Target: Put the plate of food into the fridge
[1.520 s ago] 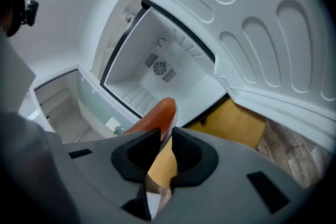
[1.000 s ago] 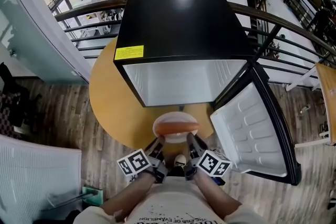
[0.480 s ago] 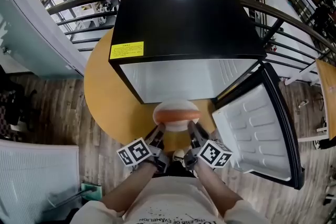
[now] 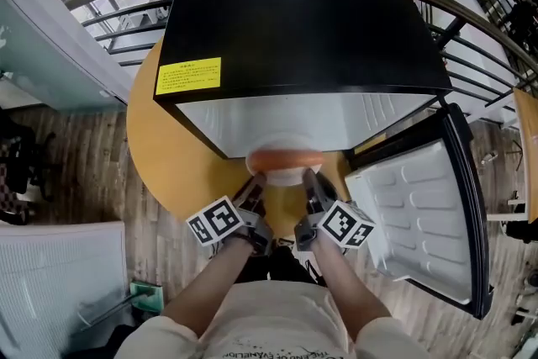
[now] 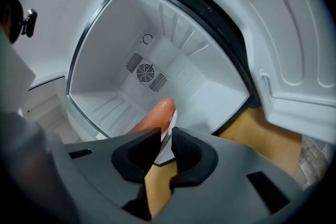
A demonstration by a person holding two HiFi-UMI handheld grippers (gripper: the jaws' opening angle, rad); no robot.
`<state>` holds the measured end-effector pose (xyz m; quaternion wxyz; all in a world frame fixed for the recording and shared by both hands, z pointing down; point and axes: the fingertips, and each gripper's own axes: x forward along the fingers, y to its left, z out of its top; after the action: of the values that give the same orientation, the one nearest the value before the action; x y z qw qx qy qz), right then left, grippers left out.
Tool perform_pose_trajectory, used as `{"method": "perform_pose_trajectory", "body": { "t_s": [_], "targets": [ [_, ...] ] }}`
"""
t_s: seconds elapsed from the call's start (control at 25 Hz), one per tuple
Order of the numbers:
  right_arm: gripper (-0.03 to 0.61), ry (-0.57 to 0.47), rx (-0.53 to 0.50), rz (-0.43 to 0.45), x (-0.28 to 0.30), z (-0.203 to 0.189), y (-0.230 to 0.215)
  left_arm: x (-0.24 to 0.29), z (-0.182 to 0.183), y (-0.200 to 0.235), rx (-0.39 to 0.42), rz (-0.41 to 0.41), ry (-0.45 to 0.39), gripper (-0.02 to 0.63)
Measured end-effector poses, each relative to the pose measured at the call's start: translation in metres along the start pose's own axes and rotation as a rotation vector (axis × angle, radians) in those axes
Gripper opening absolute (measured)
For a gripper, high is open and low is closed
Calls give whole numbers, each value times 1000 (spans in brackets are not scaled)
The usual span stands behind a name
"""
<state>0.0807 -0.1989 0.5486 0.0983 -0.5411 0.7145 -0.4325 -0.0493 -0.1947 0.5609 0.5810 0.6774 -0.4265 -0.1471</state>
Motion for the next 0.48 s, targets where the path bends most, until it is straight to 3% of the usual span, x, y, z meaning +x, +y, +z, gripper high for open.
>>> {"method": "perform_pose_trajectory", "body": {
  "t_s": [0.48],
  "targets": [
    [77,-5,38,-22,50,9,-30,48,20,21,-6,18,-19,54]
  ]
}}
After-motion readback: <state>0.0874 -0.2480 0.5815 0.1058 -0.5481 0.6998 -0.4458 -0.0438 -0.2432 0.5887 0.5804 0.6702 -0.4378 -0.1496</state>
